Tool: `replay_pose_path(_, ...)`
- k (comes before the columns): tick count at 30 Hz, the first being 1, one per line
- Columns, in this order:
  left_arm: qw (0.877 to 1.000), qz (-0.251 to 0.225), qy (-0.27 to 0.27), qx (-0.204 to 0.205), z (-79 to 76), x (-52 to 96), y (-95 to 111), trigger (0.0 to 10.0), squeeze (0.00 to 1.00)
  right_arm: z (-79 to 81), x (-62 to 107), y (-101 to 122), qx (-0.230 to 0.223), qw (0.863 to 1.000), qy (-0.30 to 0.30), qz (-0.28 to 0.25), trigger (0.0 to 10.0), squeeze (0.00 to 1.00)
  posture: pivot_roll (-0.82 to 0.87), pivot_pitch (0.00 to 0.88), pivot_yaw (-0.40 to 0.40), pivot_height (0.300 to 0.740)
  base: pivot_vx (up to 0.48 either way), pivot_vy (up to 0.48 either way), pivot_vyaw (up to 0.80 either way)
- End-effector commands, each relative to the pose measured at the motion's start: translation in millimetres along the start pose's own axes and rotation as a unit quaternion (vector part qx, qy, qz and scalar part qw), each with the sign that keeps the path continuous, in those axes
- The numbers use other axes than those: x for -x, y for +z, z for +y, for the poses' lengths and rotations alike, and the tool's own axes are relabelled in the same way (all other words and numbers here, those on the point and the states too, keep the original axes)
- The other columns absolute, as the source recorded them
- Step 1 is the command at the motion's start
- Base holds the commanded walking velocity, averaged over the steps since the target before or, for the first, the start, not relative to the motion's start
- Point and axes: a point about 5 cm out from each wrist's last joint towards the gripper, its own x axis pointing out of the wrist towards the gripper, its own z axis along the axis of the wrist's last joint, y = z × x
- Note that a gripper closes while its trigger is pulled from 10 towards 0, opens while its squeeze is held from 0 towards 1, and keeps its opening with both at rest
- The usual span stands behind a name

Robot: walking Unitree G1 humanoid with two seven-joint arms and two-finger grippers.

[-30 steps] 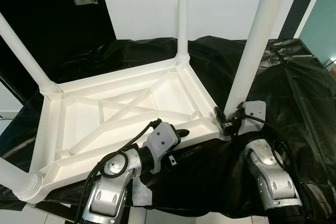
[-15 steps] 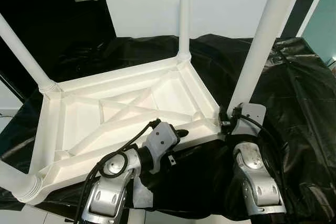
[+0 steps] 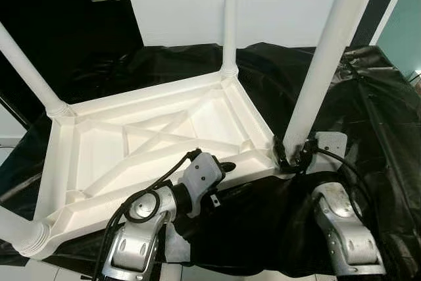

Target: Building children table

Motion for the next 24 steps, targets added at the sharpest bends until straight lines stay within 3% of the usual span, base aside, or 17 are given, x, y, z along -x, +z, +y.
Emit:
replay_pose_path(1,0.998,0.005,0.07,-0.001,7.6,2.2,-0.4,10.0,0.0,-0.5,2.2,2.9,-0.005,1.0,0.021,-0.009,10.0,0.0,-0.07,0.038,0.043,0.74,0.0,0.0,0.0)
replay_pose_path(5,0.998,0.004,0.066,-0.001,7.7,0.8,-0.1,10.0,0.0,-8.6,-1.4,8.9,0.03,0.988,0.152,-0.01,10.0,0.0,-0.07,0.037,0.054,0.74,0.0,0.0,0.0)
replay_pose_path(14,0.998,0.003,0.065,-0.004,9.7,-0.1,0.7,10.0,0.0,-11.5,-23.7,15.3,0.053,0.97,0.237,-0.006,10.0,0.0,-0.06,0.035,0.057,0.74,0.0,0.0,0.0)
replay_pose_path(15,0.998,0.002,0.065,-0.004,9.5,-0.3,1.0,10.0,0.0,-9.2,-26.0,13.5,0.056,0.967,0.248,-0.003,4.7,0.0,-0.06,0.036,0.055,0.74,0.0,0.0,0.0)
replay_pose_path(17,0.998,0.002,0.066,-0.003,9.3,-0.1,1.0,10.0,0.0,-4.3,-27.5,9.6,0.06,0.962,0.265,0.003,2.5,0.0,-0.06,0.036,0.054,0.74,0.0,0.0,0.0)
replay_pose_path(18,0.998,0.002,0.066,-0.003,9.3,0.1,0.8,10.0,0.0,-3.6,-27.4,8.4,0.061,0.96,0.273,0.004,2.5,0.0,-0.06,0.036,0.054,0.74,0.0,0.0,0.0)
replay_pose_path(19,0.998,0.003,0.067,-0.003,9.3,0.6,0.4,10.0,0.0,-3.5,-26.5,7.0,0.059,0.959,0.278,0.006,0.0,0.0,-0.06,0.037,0.054,0.74,0.0,0.0,0.0)
replay_pose_path(24,0.998,0.004,0.067,-0.003,9.1,1.1,0.0,10.0,0.0,-6.2,-22.2,0.5,0.054,0.96,0.273,0.019,0.0,0.0,-0.06,0.039,0.058,0.74,0.0,0.0,0.0)
